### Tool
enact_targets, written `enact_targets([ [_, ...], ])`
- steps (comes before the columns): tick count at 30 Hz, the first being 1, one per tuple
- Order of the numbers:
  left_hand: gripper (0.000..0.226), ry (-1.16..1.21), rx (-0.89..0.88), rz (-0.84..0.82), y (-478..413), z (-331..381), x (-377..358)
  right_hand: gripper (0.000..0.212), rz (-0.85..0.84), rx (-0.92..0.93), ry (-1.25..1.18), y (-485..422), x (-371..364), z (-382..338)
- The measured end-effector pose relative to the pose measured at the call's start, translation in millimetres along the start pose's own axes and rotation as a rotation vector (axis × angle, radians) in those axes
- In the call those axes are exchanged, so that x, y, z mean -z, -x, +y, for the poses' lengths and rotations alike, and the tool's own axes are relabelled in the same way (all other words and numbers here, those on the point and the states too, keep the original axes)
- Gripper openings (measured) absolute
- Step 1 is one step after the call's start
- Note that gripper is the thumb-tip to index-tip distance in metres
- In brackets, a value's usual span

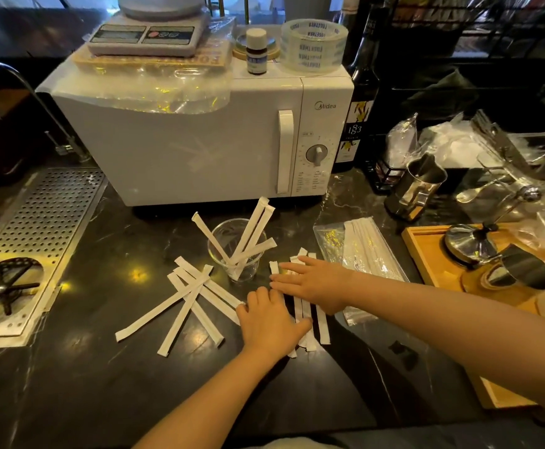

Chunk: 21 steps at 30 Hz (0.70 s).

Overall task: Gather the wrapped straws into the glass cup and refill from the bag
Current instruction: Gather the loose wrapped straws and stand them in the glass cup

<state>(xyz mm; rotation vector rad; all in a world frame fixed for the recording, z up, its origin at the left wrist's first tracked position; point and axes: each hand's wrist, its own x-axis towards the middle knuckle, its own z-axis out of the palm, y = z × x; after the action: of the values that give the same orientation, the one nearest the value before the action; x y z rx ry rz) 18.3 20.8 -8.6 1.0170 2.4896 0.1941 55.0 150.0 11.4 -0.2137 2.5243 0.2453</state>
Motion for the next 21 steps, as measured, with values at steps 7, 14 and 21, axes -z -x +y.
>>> enact_targets([
  [7, 0.072, -0.034, -0.022, -0.007, 1.5, 15.3, -7.4, 0.078, 0.014, 0.011, 0.064, 3.2, -7.9, 9.2],
  [14, 0.06, -0.095, -0.039, 0.003, -1.9, 23.6, -10.5, 0.055, 0.163, -0.033, 0.131, 8.0, -12.4, 11.4],
  [21, 0.054, -0.049, -0.032, 0.03, -4.5, 29.5, -10.2, 0.036, 0.352, -0.058, 0.241, 8.4, -13.8, 10.2],
])
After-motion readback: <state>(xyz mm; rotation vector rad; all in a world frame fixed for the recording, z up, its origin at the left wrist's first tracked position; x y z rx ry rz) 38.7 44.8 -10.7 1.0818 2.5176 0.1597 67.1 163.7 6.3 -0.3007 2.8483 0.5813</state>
